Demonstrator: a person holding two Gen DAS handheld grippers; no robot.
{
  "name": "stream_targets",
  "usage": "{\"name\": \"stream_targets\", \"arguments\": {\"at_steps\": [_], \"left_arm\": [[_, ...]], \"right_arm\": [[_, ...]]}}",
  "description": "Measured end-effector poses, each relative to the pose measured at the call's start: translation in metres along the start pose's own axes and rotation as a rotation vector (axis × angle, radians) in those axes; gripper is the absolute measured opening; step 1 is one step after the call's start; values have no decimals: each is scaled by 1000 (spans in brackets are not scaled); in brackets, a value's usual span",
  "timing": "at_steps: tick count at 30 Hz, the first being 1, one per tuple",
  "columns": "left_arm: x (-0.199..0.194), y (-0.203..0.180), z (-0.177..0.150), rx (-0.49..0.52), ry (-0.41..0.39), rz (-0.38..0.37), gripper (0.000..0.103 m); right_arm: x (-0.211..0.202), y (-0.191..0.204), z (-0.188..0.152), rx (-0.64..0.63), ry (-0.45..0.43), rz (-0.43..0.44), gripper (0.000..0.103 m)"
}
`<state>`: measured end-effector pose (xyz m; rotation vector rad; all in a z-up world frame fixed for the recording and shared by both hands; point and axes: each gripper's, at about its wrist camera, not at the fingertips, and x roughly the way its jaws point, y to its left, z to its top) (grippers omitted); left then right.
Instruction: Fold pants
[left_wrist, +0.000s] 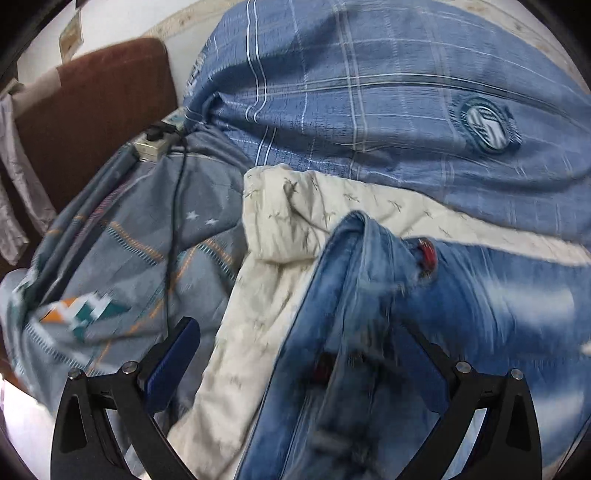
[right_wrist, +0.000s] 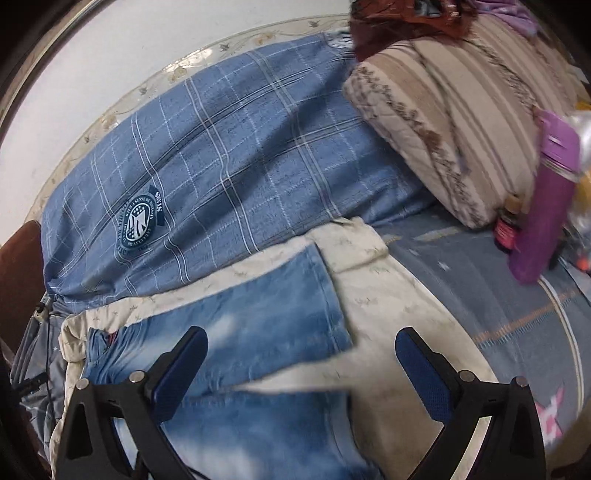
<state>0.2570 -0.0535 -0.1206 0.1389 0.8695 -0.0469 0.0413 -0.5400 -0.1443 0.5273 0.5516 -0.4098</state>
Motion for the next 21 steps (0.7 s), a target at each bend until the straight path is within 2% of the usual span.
{"name": "stream_targets", "arguments": {"at_steps": [2, 10, 13, 15, 17, 18, 20, 21], "left_arm": [[19, -4, 14, -10, 31, 3, 103], [93, -43, 60, -24, 138, -78, 103], [122, -57, 73, -32, 183, -103, 97], [142, -64, 78, -49, 231, -143, 77], [156, -68, 79, -71, 277, -186, 62], [162, -70, 78, -81, 293, -210, 56], [168, -74, 78, -75, 297, -209, 53], [169, -75, 78, -65, 292, -212, 47]], "right_arm": [[15, 6, 9, -13, 6, 4, 103], [81, 10, 37, -12, 72, 23, 102], [101, 7, 47, -3, 87, 21, 102], [115, 5, 55, -4, 100, 28, 100], [130, 4, 63, -2, 121, 36, 96], [137, 3, 67, 3, 134, 36, 95], [154, 3, 72, 3, 163, 29, 90], [162, 3, 74, -3, 171, 8, 89]]}}
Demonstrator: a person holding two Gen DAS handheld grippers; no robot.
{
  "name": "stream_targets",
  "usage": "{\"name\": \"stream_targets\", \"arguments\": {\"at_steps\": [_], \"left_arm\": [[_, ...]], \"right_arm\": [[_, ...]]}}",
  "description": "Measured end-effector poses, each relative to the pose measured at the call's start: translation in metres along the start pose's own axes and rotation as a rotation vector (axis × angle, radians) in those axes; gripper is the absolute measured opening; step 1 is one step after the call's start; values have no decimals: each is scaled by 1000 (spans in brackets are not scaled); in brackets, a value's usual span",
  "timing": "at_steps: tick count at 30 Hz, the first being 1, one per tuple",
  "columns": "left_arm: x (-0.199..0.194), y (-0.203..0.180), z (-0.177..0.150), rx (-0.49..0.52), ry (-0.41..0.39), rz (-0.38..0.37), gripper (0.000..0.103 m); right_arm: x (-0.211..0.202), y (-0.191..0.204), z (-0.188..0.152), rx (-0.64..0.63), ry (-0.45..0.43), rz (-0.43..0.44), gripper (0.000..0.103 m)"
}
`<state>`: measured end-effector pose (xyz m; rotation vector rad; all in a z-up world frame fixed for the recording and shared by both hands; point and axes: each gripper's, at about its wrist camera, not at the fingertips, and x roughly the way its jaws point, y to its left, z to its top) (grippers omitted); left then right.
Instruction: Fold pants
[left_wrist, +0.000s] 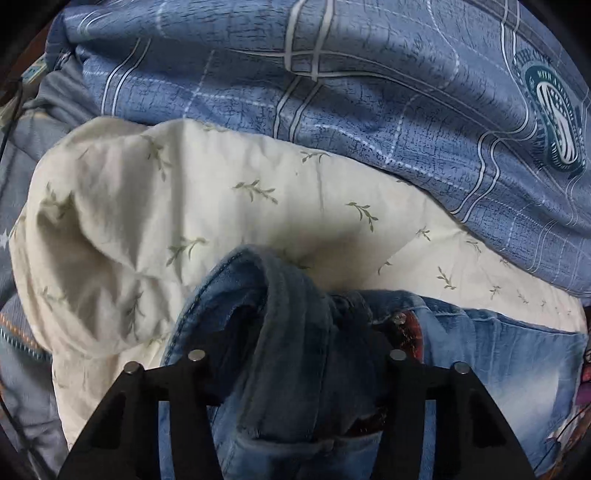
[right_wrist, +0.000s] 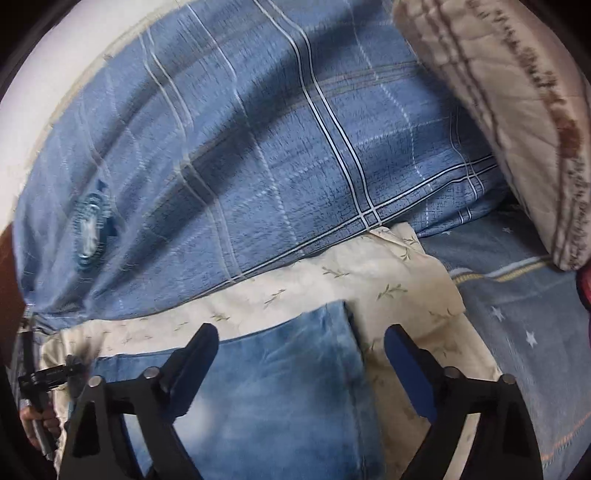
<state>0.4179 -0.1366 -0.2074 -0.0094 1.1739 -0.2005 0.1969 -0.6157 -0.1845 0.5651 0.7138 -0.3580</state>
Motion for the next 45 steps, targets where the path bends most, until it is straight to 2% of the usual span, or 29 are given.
{"name": "stream_targets", "arguments": {"at_steps": [2, 4, 6, 7, 9, 10, 11, 13, 15, 20, 23, 27, 34, 38, 40, 43, 44, 45], "left_arm": [[1, -4, 2, 21, -1, -16, 42], [2, -7, 5, 32, 2, -16, 42], [6, -9, 7, 37, 13, -16, 42], [6, -9, 7, 33, 9, -18, 42], [0, -7, 8, 20, -21, -25, 23], [-4, -6, 9, 15, -31, -41, 23], [-10, -6, 9, 15, -49, -45, 21], [-27, -8, 6, 33, -92, -44, 19], [-53, -6, 1, 35, -150, -77, 18], [-131, 11, -22, 55, -282, -144, 18], [-169, 25, -47, 50, -327, -193, 18], [-196, 41, -86, 44, -353, -234, 18], [-212, 74, -186, 41, -350, -259, 18], [-200, 91, -234, 23, -303, -272, 18], [-190, 95, -253, 33, -275, -255, 18], [-172, 98, -276, 60, -214, -221, 20], [-168, 100, -282, 69, -200, -208, 22], [-167, 102, -288, 80, -192, -208, 23]], "right_arm": [[17, -1, 5, -4, 22, -38, 81], [36, -2, 8, -8, 61, -71, 76], [58, -3, 8, -9, 126, -107, 61], [65, -3, 7, -12, 145, -109, 51], [66, 1, 5, -34, 132, -121, 35], [60, 5, 5, -50, 113, -97, 25], [53, 9, 5, -62, 94, -82, 24], [35, 20, 2, -98, 47, -86, 23], [14, 27, -2, -117, 7, -69, 22], [-53, 31, -14, -88, -87, -36, 22], [-91, 23, -27, -46, -132, -12, 22], [-128, 13, -60, -13, -150, 2, 22], [-171, -7, -142, 21, -127, 15, 22], [-179, -26, -182, 41, -86, 19, 22], [-176, -36, -199, 62, -47, 27, 23], [-169, -52, -219, 101, 26, 17, 34], [-169, -57, -223, 105, 40, 12, 47], [-170, -62, -228, 111, 54, 9, 54]]}}
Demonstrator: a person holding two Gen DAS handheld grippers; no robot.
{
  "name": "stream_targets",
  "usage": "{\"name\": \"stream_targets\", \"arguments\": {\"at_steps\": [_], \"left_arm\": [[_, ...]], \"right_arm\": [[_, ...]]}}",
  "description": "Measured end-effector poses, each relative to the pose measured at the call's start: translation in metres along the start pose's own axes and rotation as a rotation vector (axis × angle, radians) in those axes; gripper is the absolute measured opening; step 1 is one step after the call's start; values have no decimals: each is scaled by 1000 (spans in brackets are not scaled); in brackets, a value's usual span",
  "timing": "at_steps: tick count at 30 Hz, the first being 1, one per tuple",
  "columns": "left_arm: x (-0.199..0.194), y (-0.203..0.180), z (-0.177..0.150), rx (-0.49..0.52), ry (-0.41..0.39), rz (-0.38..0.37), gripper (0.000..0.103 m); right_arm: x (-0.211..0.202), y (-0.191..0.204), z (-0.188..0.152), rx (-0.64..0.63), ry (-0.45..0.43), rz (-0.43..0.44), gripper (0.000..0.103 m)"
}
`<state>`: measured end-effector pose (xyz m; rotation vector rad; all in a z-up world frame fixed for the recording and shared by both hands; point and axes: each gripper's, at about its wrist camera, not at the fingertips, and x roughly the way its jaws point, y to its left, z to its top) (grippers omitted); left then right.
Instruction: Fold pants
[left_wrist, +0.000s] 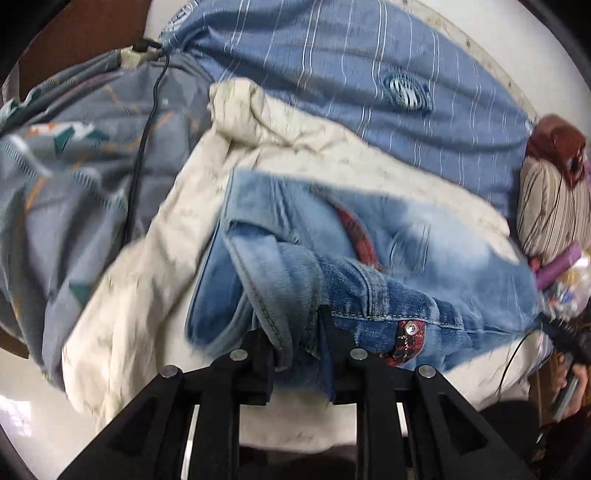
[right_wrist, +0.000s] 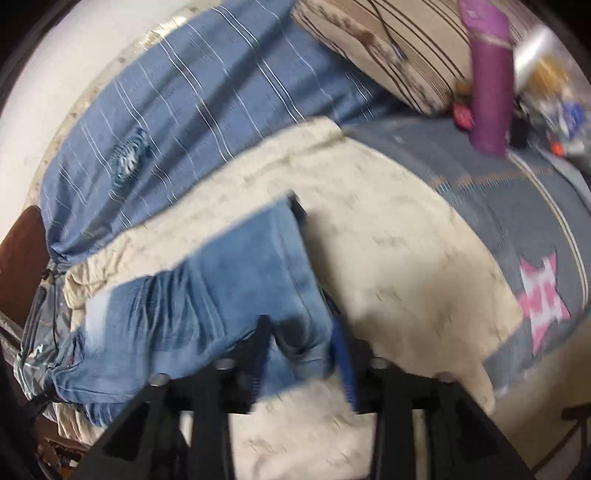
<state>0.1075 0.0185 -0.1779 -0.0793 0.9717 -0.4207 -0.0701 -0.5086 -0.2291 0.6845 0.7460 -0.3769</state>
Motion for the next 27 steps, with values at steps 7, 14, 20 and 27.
{"name": "stream_targets", "arguments": {"at_steps": [7, 14, 20, 27], "left_arm": [[-42, -8, -17, 187, -33, 82, 32], [-87, -33, -20, 364, -157, 305, 33], [-64, -75, 5, 308, -195, 185, 62], [24, -97, 10, 171, 24, 90, 64]], "right_arm": [[-49, -34, 8, 41, -123, 67, 64], [-38, 24, 43, -63, -125, 114, 64], [15, 79, 44, -90, -37, 141, 64], [65, 84, 29, -40, 119, 120, 64]]}}
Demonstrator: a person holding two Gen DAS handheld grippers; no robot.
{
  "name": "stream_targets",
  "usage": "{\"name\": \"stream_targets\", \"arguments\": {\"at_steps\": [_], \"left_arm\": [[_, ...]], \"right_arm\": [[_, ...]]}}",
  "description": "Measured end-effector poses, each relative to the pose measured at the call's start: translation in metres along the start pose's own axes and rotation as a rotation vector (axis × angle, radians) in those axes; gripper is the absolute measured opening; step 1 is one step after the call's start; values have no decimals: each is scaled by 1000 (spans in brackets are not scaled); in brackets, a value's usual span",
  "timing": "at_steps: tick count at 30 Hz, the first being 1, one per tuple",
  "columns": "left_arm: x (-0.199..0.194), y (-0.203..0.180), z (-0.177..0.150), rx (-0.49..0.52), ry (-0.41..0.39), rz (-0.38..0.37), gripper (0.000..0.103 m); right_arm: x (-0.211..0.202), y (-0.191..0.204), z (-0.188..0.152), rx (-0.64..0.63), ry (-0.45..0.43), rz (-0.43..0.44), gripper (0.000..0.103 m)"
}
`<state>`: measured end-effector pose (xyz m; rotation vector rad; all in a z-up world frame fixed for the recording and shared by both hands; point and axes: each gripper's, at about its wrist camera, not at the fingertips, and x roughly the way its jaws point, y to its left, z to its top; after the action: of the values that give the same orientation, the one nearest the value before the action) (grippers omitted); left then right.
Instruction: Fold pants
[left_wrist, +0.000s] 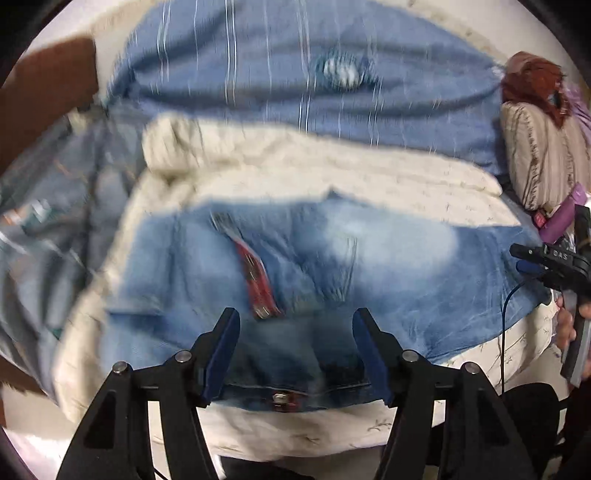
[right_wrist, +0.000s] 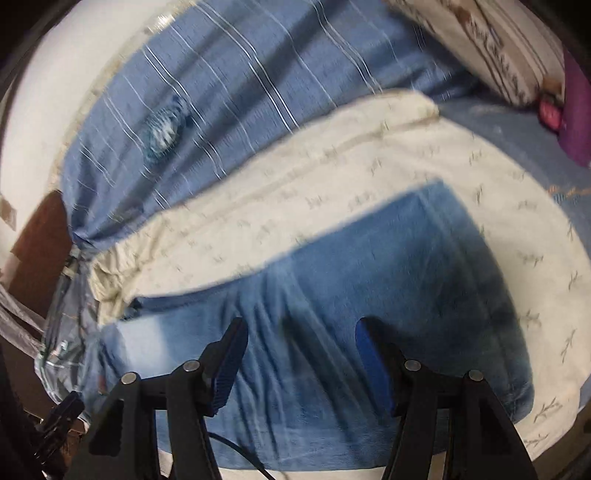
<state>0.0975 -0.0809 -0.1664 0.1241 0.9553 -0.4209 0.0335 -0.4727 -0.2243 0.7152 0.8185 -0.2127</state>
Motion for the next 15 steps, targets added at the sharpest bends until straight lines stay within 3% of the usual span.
{"name": "stream_targets", "arguments": {"at_steps": [2, 6, 11, 15], "left_arm": [[17, 6, -9, -27, 81, 47, 64], [35, 17, -30, -53, 193, 48, 62], [34, 5, -42, 25, 216, 92, 62], [28, 5, -40, 18, 231, 84, 62]], "right_arm": [[8, -7, -5, 11, 61, -19, 64], [10, -19, -13, 0, 140, -15, 64], [11, -11, -25, -78, 186, -73, 64], [9, -6, -30, -107, 182, -99, 64]]}}
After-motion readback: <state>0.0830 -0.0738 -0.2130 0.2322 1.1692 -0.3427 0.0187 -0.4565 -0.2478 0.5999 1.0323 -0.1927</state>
